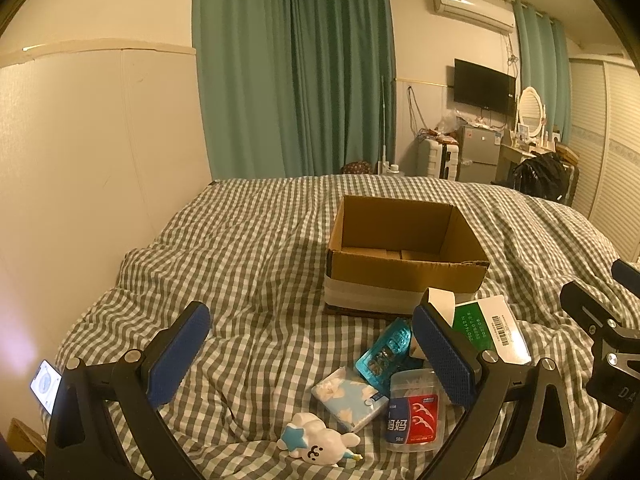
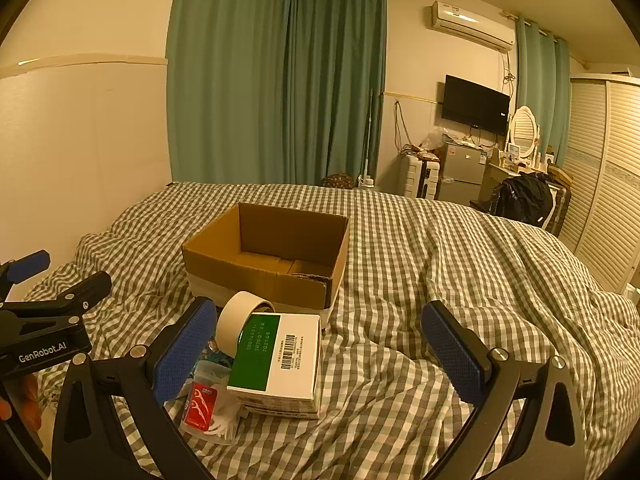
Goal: Organize objects
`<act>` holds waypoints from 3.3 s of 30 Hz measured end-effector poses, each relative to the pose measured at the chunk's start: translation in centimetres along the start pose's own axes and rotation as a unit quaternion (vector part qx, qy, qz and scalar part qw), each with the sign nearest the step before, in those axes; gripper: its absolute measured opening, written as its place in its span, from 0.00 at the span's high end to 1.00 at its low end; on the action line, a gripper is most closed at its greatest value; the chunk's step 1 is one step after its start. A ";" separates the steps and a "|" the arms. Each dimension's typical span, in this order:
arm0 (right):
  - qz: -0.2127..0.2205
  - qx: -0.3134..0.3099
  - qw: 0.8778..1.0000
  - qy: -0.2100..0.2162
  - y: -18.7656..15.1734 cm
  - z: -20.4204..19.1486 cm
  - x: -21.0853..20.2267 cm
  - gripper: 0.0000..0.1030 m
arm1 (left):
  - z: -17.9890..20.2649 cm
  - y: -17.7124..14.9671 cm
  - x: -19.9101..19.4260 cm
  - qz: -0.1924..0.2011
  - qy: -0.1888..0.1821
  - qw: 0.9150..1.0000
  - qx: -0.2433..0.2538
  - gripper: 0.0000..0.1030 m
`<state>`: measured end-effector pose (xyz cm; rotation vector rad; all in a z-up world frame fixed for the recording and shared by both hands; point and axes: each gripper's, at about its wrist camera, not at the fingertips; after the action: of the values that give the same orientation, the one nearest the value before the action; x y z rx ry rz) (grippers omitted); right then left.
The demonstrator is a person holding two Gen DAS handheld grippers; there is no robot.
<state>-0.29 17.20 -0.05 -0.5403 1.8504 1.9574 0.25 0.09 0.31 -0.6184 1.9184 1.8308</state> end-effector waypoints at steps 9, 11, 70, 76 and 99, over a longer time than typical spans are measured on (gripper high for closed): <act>0.000 -0.001 1.000 0.000 0.0 -0.4 -0.1 0.00 | -0.1 -0.1 0.0 -0.001 0.001 1.000 0.000 0.00; 0.000 -0.002 1.000 0.000 0.0 -0.4 -0.1 0.00 | -0.2 -0.1 0.0 -0.002 0.001 1.000 0.000 0.00; -0.165 -0.011 0.985 0.042 -5.7 -2.5 10.6 0.23 | -1.2 -10.3 12.0 -0.269 -0.075 0.960 -0.016 0.43; -0.149 -0.021 0.988 0.047 -4.8 -2.6 8.0 0.24 | -0.8 -9.5 10.1 -0.252 -0.071 0.965 -0.001 0.49; 0.001 -0.027 0.997 0.070 8.2 -1.3 -0.6 0.24 | -0.2 6.3 2.8 -0.056 -0.094 0.994 -0.010 0.49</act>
<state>-4.10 15.44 7.12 -0.7086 1.8858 2.0231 -5.70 0.00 3.86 -0.5277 1.7109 1.7716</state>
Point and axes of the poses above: each gripper's, at about its wrist camera, not at the fingertips, and x roughly the way its jaws point, z to its right, y to its top, and after that the axes turned 5 degrees about -z, right-handed
